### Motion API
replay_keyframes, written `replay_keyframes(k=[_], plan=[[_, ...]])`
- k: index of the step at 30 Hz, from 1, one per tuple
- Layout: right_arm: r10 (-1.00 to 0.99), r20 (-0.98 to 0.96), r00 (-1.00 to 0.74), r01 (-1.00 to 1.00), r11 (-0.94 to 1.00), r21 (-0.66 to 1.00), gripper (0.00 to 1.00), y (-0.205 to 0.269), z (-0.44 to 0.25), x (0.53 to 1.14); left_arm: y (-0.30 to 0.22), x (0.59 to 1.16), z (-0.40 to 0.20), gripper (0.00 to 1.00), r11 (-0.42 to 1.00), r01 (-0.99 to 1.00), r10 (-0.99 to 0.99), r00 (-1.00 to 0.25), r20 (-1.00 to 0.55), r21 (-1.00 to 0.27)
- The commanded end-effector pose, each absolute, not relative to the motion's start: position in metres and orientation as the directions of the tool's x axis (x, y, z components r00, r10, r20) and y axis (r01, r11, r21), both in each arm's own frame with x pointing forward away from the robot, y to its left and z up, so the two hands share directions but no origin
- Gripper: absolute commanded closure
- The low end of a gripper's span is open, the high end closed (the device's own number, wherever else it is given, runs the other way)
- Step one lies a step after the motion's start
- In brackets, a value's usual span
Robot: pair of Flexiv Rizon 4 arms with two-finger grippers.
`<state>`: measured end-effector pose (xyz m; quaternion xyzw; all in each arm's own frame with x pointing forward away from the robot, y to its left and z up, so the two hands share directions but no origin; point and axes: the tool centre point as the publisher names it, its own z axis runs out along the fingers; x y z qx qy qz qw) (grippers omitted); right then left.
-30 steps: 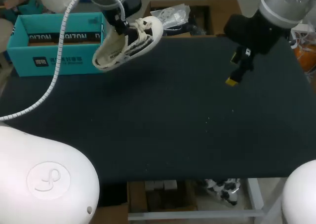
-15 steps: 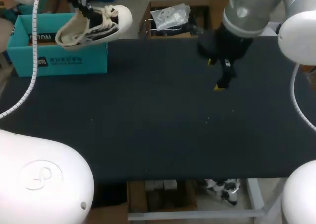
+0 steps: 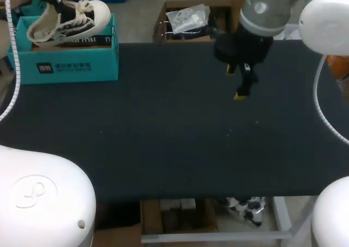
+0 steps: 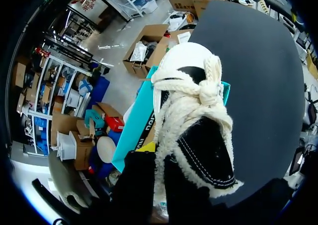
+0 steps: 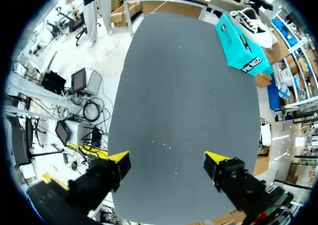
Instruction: Open the shoe tongue, take the insole out of the shoe, put the insole back into the shoe, and pack the shoe into the shoebox
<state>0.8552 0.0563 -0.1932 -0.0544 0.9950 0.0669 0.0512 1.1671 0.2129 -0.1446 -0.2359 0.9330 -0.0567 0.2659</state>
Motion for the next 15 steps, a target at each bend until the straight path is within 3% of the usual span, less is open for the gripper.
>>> replay_keyframes(k=[1, 8, 15], plan=[[-0.102, -0.108, -0.989, -0.115, 0.985, 0.128, 0.0, 0.056, -0.192, 0.855, 0.225, 1.204, -0.16, 1.0, 0.888, -0.408, -0.46, -0.765, -0.451, -0.214], [-0.102, -0.108, -0.989, -0.115, 0.985, 0.128, 0.0, 0.056, -0.192, 0.855, 0.241, 1.231, -0.203, 1.0, 0.916, -0.378, -0.393, -0.778, -0.49, -0.134], [-0.102, -0.108, -0.989, -0.115, 0.985, 0.128, 0.0, 0.056, -0.192, 0.855, 0.261, 1.245, -0.249, 1.0, 0.944, -0.321, -0.323, -0.844, -0.429, -0.079]])
